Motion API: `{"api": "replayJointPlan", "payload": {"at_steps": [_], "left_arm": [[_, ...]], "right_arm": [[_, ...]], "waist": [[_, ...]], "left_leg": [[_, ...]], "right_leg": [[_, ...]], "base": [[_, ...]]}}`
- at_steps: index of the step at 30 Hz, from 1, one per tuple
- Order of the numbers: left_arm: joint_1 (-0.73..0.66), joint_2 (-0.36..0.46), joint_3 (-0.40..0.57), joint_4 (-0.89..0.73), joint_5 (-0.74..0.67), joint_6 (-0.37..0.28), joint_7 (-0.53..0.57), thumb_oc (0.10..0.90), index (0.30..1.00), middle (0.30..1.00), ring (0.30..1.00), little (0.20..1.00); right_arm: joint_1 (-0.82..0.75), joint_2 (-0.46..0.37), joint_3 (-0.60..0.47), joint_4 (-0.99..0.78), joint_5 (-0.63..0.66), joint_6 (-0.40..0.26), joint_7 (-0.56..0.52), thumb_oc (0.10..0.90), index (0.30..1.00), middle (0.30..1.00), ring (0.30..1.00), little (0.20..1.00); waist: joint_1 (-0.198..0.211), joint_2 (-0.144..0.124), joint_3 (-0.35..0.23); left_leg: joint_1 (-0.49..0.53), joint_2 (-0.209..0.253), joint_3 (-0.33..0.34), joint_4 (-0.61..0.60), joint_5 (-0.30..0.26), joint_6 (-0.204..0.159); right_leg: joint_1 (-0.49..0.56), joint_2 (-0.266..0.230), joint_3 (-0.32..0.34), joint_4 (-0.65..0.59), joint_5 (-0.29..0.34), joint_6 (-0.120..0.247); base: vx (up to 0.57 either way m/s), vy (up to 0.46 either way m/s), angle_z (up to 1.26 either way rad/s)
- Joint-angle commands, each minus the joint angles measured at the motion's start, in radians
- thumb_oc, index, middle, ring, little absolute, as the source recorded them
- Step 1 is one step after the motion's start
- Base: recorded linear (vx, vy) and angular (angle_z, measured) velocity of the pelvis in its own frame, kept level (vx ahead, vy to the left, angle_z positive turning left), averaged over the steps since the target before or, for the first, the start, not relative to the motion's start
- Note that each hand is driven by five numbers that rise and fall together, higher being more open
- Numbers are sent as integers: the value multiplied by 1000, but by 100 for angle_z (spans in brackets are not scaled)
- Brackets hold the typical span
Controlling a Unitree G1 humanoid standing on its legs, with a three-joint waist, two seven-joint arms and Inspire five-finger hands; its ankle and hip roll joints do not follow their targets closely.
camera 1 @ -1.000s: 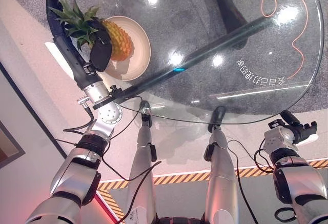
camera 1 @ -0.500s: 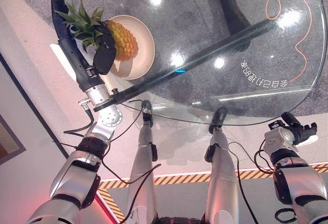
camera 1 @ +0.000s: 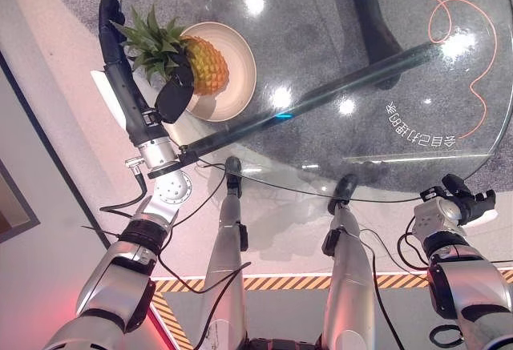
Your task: Pick up the fruit to the plate
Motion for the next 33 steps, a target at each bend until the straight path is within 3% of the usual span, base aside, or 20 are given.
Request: {"api": "replayJointPlan", "payload": {"at_steps": [1, 33], "left_arm": [[-36, 36, 17, -65, -12, -70, 7, 800, 900, 900, 900, 900], [10, 39, 11, -151, -77, -81, -97, 800, 900, 900, 900, 900]], "right_arm": [[23, -89, -22, 11, 1, -52, -18, 800, 900, 900, 900, 900], [36, -102, -40, 17, 4, -52, -6, 800, 900, 900, 900, 900]], "waist": [[23, -26, -21], [36, -15, -21]], "left_leg": [[1, -19, -40, 112, -136, -5], [10, -25, -45, 104, -133, -3]], "right_leg": [[-6, 37, -45, 27, 34, -12], [5, 28, -55, 26, 34, -8]], "base": [[0, 0, 0], [0, 0, 0]]}}
